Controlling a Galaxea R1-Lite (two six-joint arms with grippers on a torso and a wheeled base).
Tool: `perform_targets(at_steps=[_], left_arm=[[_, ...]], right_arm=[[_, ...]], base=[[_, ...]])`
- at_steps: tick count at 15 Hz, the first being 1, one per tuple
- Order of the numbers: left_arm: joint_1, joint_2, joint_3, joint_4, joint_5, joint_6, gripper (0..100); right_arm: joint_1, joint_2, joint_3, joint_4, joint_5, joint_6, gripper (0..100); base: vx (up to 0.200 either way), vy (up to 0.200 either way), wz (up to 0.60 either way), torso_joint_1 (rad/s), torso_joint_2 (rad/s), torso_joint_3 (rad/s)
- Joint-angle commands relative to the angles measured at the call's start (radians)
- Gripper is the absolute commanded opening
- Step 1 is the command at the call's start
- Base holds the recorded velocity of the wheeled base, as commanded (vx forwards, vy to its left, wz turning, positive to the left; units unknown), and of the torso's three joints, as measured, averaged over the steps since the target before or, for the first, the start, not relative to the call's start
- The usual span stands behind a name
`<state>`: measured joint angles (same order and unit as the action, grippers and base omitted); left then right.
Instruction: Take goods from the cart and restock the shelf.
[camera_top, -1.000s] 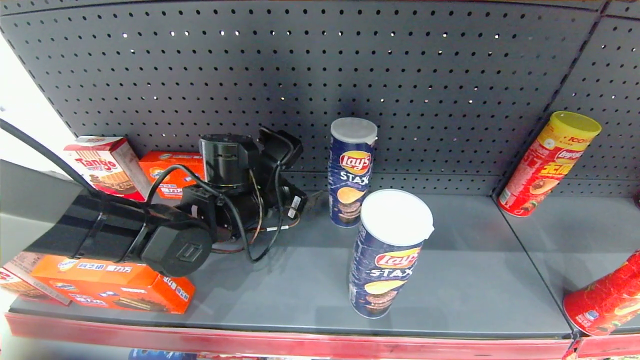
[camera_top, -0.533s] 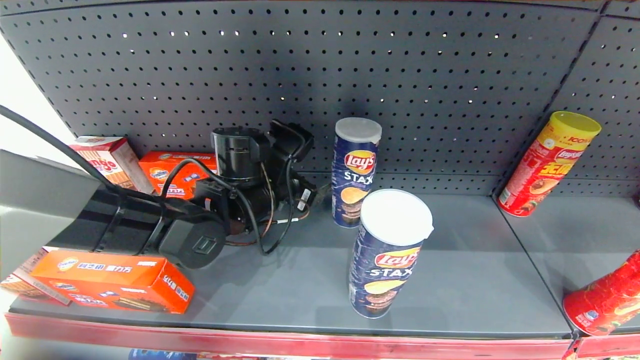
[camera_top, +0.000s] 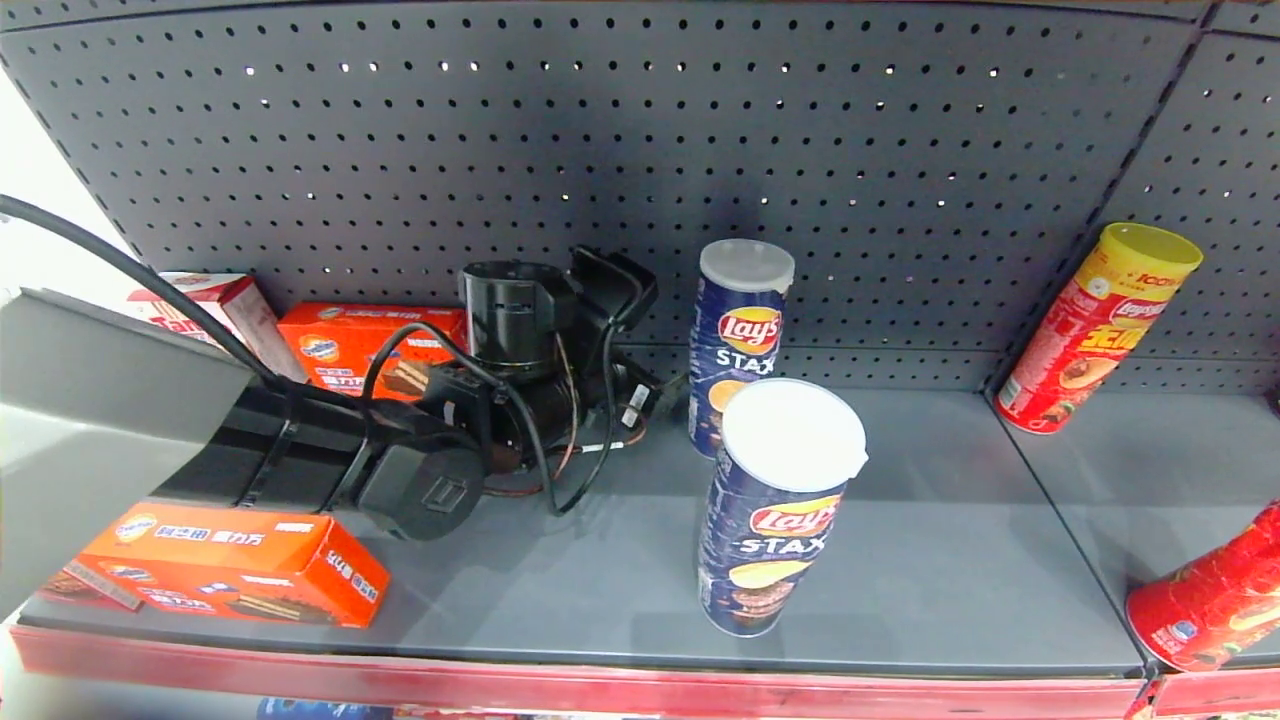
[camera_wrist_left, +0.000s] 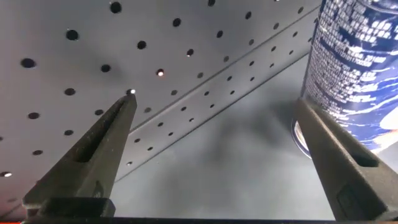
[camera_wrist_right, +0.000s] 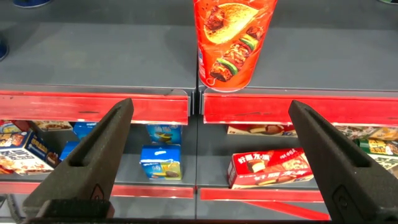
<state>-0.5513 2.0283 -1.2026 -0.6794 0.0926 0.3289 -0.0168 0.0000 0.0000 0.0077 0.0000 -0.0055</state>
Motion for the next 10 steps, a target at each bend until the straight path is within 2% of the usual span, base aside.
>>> perform_targets(at_steps=[1, 5, 7, 9, 10], left_arm=[[-0.001, 0.004, 0.012, -0.002, 0.001, -0.004, 100], [0.011, -0.065, 0.017, -0.011, 0.022, -0.007, 100], [0.045, -0.154, 0.051, -0.006, 0.024, -0.001, 100], [0.059, -0.240, 0.143, -0.011, 0.053, 0.010, 100], [0.051, -0.361, 0.281, -0.009, 0.078, 0.016, 100]], right_arm=[[0.000, 0.002, 0.000, 0.000, 0.000, -0.001, 100], [0.000, 0.002, 0.000, 0.000, 0.000, -0.001, 100], [0.000, 0.002, 0.000, 0.000, 0.000, -0.001, 100], [0.000, 0.002, 0.000, 0.000, 0.000, -0.001, 100], [0.000, 0.000, 0.000, 0.000, 0.000, 0.001, 100]], base=[[0.000, 0.000, 0.00, 0.000, 0.00, 0.000], [0.000, 0.000, 0.00, 0.000, 0.00, 0.000], [0.000, 0.000, 0.00, 0.000, 0.00, 0.000], [0.000, 0.000, 0.00, 0.000, 0.00, 0.000], [0.000, 0.000, 0.00, 0.000, 0.00, 0.000]])
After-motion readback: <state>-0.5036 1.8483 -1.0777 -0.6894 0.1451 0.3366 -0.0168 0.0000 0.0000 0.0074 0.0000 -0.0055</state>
